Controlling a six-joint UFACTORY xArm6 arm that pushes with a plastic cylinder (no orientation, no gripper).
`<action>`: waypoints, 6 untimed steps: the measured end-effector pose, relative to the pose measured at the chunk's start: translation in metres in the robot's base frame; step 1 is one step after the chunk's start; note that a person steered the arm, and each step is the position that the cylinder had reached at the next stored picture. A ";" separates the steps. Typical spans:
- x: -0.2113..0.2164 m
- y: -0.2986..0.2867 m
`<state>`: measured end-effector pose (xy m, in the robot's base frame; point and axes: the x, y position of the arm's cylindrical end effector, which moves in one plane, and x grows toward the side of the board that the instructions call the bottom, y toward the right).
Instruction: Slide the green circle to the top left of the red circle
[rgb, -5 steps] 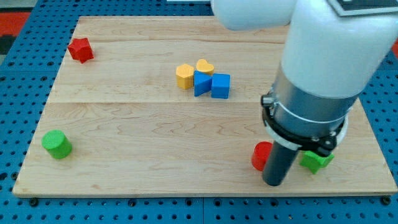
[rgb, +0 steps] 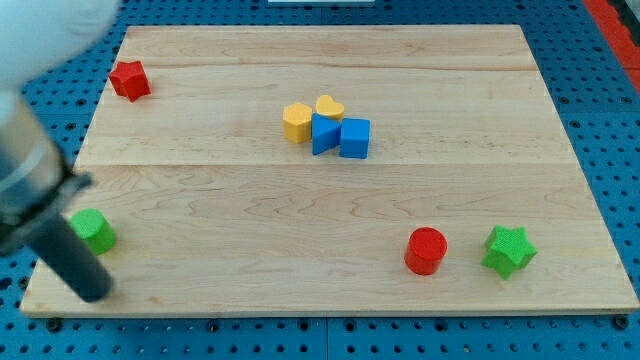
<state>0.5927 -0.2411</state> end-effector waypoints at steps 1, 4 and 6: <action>-0.035 -0.038; -0.061 0.066; -0.099 0.183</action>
